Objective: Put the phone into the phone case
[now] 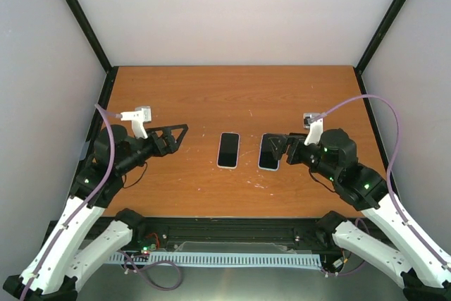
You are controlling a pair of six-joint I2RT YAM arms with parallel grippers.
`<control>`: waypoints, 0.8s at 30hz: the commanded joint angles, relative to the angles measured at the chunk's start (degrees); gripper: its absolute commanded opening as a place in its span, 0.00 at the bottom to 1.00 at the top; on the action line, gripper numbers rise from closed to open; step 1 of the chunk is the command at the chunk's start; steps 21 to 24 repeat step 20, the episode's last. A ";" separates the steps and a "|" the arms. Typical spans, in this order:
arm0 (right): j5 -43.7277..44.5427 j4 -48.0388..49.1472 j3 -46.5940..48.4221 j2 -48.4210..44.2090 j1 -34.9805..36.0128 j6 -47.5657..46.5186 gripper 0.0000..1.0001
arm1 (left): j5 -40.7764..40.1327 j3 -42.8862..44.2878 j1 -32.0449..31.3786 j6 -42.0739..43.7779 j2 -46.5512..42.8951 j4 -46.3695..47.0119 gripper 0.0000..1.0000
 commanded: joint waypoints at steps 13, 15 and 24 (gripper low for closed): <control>-0.36 -0.46 -1.75 -2.49 -0.37 2.09 1.00 | 1.69 -2.64 -0.10 0.10 -0.09 0.72 0.99; -0.34 -0.36 -1.78 -2.60 -0.36 2.21 1.00 | 1.93 -2.68 -0.09 0.34 -0.39 0.93 1.00; -0.37 -0.50 -1.97 -2.35 -0.41 2.67 1.00 | 0.89 -3.03 -0.05 0.25 -0.97 0.80 0.99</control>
